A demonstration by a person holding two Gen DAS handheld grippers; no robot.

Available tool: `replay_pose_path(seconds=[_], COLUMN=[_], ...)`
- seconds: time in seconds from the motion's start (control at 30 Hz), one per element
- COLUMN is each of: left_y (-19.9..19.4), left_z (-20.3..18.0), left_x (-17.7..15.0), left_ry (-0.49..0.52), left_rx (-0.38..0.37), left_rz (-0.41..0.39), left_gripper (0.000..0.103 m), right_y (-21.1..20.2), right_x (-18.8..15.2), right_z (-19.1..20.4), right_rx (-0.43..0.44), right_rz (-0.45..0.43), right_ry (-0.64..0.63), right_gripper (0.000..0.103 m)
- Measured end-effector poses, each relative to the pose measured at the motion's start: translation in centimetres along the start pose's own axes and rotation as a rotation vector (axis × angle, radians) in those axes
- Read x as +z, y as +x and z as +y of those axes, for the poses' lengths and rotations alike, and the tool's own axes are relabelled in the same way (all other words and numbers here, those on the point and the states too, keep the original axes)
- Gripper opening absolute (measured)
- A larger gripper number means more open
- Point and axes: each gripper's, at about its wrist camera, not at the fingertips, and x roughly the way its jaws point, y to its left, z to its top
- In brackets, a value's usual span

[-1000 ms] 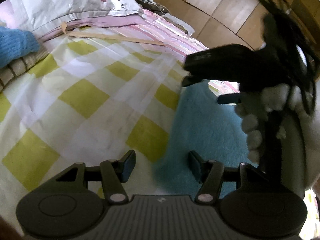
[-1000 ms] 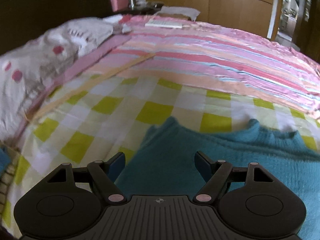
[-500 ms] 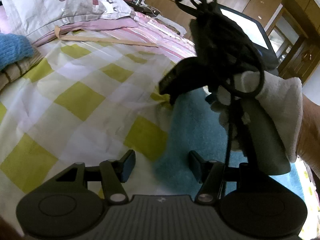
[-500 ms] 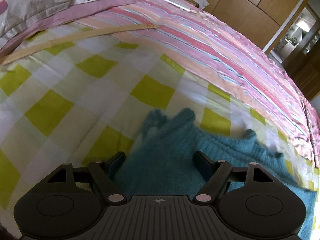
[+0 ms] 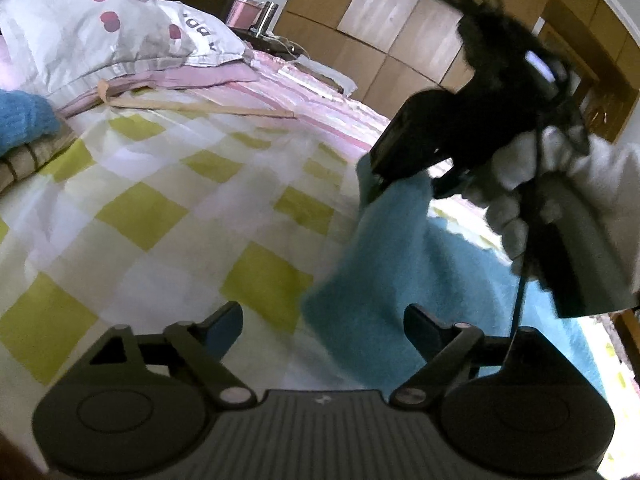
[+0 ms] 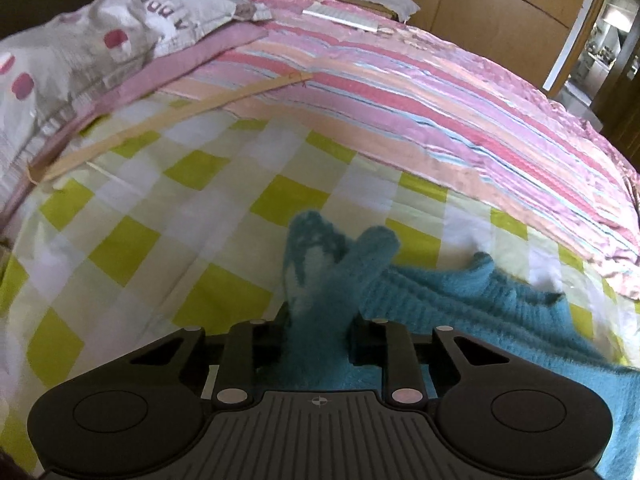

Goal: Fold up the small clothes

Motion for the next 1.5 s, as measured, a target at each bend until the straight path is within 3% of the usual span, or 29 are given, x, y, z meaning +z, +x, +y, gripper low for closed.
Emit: replay_pose_path(seconds=[0.17,0.4,0.53,0.63,0.77,0.83,0.9,1.0,1.17,1.23,1.37,1.5], left_y=[0.9,1.5,1.9,2.1,1.7,1.5,1.4,1.3,0.9,0.8,0.7,0.9], left_z=[0.4,-1.5,-2.0,-2.1,-2.6,-2.7,-2.8,-2.8,-3.4,-3.5,-3.5,-3.7], left_x=[0.0,0.2,0.3,0.4,0.4,0.2,0.2,0.1,-0.2,-0.3,-0.6,-1.1], left_ry=[-0.049,-0.011,0.008,0.014,0.057,0.068,0.072,0.077,0.116,0.122,0.122,0.134], left_rx=[-0.029,-0.073,-0.074,-0.074,-0.083,-0.088,-0.091,-0.096,-0.109,-0.119,-0.134,-0.12], left_rz=[0.015,-0.078,-0.074,-0.063,-0.08,-0.086,-0.087,-0.091,-0.099,-0.1,-0.094,-0.088], left_gripper=[0.093,0.093,0.068,0.056,0.043,0.041,0.041,0.04,0.039,0.039,0.041,0.05], right_y=[-0.9,-2.3,-2.2,-1.6,-0.5,-0.1,0.2,1.2,3.1,3.0,2.1,0.9], right_x=[-0.2,-0.3,-0.4,-0.2,0.4,0.7,1.0,1.0,0.2,0.0,-0.2,-0.2], right_z=[-0.8,-2.4,-2.3,-1.6,-0.1,1.2,2.8,5.4,6.5,5.4,4.0,3.5], right_rx=[0.026,0.071,0.075,0.056,0.022,0.0,-0.026,-0.111,-0.24,-0.227,-0.162,-0.141], right_rz=[-0.016,-0.033,-0.027,-0.009,0.037,0.058,0.079,0.113,0.172,0.176,0.168,0.142], right_ry=[0.021,0.068,0.067,0.054,0.044,-0.004,-0.073,-0.212,-0.333,-0.305,-0.259,-0.255], right_gripper=[0.022,0.022,0.022,0.023,0.03,0.037,0.051,0.062,0.059,0.057,0.035,0.03])
